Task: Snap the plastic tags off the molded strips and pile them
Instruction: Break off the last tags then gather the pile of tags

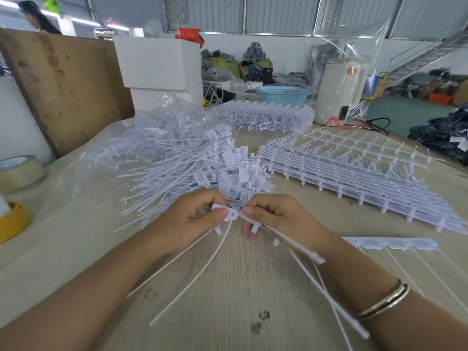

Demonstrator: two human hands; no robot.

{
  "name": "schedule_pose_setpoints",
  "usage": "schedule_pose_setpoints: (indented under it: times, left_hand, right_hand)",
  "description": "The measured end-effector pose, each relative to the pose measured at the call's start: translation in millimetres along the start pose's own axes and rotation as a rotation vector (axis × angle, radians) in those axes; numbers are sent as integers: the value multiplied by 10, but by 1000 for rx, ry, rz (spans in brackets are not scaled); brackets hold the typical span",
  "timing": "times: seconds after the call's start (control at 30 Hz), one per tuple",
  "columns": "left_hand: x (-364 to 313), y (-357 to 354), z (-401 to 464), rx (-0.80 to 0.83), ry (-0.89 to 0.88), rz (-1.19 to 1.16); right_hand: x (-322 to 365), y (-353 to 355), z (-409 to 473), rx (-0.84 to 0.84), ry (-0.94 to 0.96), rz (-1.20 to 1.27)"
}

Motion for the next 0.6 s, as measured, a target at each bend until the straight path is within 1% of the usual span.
schedule_pose_setpoints:
  times: [0.1,0.2,0.23,0.27,0.3,0.37,0.43,0.47,0.53,0.6]
  left_hand:
    - [-14,-32,-10,7,82,-256]
    - [-5,43,-36,-102,142,-568]
    - [2,86,-40,-125,138,-593]
    - [16,118,-37,-129,139,-518]
    - [37,127,-31,-112,156,-378]
    - [92,111,-13,-42,161,13]
    - [126,89,7,17,49,433]
    - [117,78,6,26,-1,570]
    - [73,86,-7,2,-20,675]
    - [21,80,-19,-55,-17,691]
  right_hand:
    - [-1,9,7,30,-12,126]
    - [-40,124,-10,-27,2,177]
    - [-49,157,-21,-45,13,196]
    - [-51,173,-30,-49,23,195]
    - [-48,171,-33,-40,33,142]
    - [-40,120,-19,-9,62,-102]
    - [-15,46,-1,28,82,-346]
    - [8,21,5,37,81,-427]
    - [52,-10,9,37,88,-544]
    - [100,-44,7,25,111,-625]
Point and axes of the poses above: each hand's wrist, its own z-axis towards the middle knuckle, its own y-axis out of the back of the hand, x = y × z, the point moved 2 cm from there along z, towards the middle knuckle, and after that the axes turned 1 degree about x, right-handed, at the moved point
